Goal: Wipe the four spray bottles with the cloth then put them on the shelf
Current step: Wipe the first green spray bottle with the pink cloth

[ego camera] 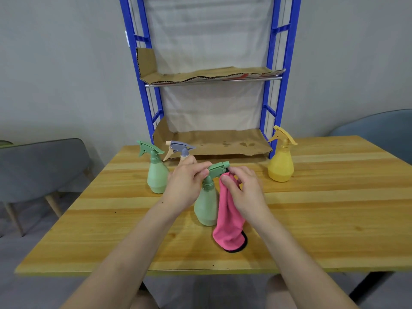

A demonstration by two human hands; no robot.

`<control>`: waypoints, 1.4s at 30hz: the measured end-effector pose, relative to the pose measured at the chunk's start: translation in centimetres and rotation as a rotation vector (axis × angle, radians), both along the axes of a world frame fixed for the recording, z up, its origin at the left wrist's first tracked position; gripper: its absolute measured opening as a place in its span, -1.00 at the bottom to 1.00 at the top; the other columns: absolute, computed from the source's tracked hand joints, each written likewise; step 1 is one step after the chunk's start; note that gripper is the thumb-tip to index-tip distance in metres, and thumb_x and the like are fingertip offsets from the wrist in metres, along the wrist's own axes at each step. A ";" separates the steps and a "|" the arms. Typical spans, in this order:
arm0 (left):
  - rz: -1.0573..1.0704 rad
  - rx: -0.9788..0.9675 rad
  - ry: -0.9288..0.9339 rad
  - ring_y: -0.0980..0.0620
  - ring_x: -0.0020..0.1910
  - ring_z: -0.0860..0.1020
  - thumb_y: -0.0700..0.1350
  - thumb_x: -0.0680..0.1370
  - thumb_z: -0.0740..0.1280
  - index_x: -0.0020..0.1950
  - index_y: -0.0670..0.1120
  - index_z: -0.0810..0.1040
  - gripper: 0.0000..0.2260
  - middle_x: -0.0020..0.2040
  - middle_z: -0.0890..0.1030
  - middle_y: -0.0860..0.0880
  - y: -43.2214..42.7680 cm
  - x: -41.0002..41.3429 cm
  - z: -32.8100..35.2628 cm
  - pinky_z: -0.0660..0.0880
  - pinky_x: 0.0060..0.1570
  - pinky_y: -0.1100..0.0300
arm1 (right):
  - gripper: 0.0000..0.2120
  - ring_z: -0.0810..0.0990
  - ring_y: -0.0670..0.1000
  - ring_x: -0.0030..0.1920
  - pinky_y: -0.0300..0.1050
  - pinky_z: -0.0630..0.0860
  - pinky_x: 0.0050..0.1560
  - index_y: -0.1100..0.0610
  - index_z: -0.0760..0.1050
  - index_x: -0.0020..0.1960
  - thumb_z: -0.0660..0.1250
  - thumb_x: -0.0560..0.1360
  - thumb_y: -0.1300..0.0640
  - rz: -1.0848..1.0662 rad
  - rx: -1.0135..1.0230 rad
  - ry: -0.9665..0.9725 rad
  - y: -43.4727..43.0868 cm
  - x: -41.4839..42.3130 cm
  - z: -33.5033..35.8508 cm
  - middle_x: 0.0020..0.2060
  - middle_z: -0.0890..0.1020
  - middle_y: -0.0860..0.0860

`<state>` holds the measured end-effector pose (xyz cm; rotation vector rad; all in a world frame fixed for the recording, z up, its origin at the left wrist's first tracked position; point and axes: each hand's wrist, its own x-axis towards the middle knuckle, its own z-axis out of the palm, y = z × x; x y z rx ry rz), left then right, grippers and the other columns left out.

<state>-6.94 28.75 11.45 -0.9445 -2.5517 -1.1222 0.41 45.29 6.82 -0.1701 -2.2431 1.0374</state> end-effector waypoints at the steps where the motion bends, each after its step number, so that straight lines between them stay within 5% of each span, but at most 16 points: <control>1: 0.005 0.001 0.002 -0.07 0.06 0.53 0.05 0.62 0.24 0.27 0.23 0.54 -0.75 -0.08 0.48 0.02 0.0 0.0 0.0 0.49 0.16 -0.26 | -0.78 0.48 -0.06 0.14 -0.01 0.32 0.13 -0.02 0.63 0.19 0.28 0.66 -0.05 -0.036 0.088 -0.016 -0.1 -0.1 -0.1 0.07 0.59 -0.17; 6: 0.082 -0.066 0.058 0.02 0.17 0.51 -0.04 0.68 0.30 0.28 0.12 0.67 -0.77 -0.01 0.55 0.03 -0.2 0.1 0.2 0.38 0.26 -0.16 | -0.63 0.43 -0.05 0.00 -0.05 0.14 -0.04 -0.05 0.58 0.03 0.02 0.67 -0.12 -0.052 0.304 -0.029 0.6 -0.5 -0.3 -0.06 0.55 -0.18; 10: 0.085 -0.075 0.084 0.02 0.17 0.49 -0.04 0.69 0.29 0.28 0.13 0.66 -0.77 -0.02 0.54 0.02 -0.3 0.3 0.2 0.35 0.26 -0.12 | -0.74 0.44 -0.04 0.06 0.07 0.34 0.05 0.03 0.51 0.09 0.08 0.67 -0.03 0.088 0.251 -0.061 2.0 -0.7 -1.4 -0.02 0.51 -0.15; 18: 0.076 -0.055 0.043 0.02 0.14 0.52 -0.04 0.68 0.30 0.33 0.09 0.65 -0.75 -0.03 0.53 0.01 -0.4 0.0 0.0 0.41 0.25 -0.15 | -0.81 0.41 -0.13 -0.02 -0.03 0.18 -0.02 -0.16 0.40 -0.08 0.08 0.66 -0.11 0.019 0.228 -0.075 1.3 -0.6 -1.0 -0.12 0.49 -0.23; 23: 0.060 -0.047 0.042 -0.01 0.11 0.52 -0.05 0.68 0.30 0.35 0.07 0.64 -0.74 -0.07 0.49 0.01 -0.2 0.2 0.0 0.45 0.22 -0.15 | -0.83 0.51 -0.05 0.01 0.16 0.45 0.08 -0.09 0.49 -0.05 0.17 0.66 -0.05 0.116 0.079 0.033 1.1 -1.0 -1.0 -0.10 0.52 -0.21; 31: 0.060 -0.052 0.044 0.02 0.14 0.51 -0.04 0.68 0.31 0.33 0.10 0.65 -0.75 -0.04 0.53 0.00 -0.4 -0.1 0.0 0.41 0.25 -0.14 | -0.68 0.43 -0.15 -0.09 0.01 0.25 0.05 -0.16 0.39 -0.18 0.03 0.69 -0.14 -0.026 0.253 -0.032 1.3 -0.7 -1.2 -0.27 0.45 -0.29; 37: 0.055 -0.040 0.037 0.00 0.13 0.52 -0.05 0.68 0.30 0.33 0.09 0.65 -0.75 -0.05 0.51 0.00 -0.3 0.1 0.0 0.43 0.25 -0.16 | -0.81 0.50 -0.03 -0.01 0.17 0.45 0.08 -0.04 0.48 -0.06 0.16 0.67 -0.02 0.160 0.103 0.011 1.6 -1.3 -1.2 -0.13 0.52 -0.19; 42: 0.060 -0.027 0.043 0.00 0.10 0.52 -0.05 0.68 0.30 0.33 0.09 0.65 -0.75 -0.08 0.48 0.01 -0.3 0.0 -0.2 0.44 0.24 -0.18 | -0.81 0.50 -0.13 0.00 0.07 0.35 0.09 -0.13 0.50 -0.06 0.15 0.66 -0.08 0.018 0.213 0.016 0.9 -0.8 -0.7 -0.10 0.55 -0.23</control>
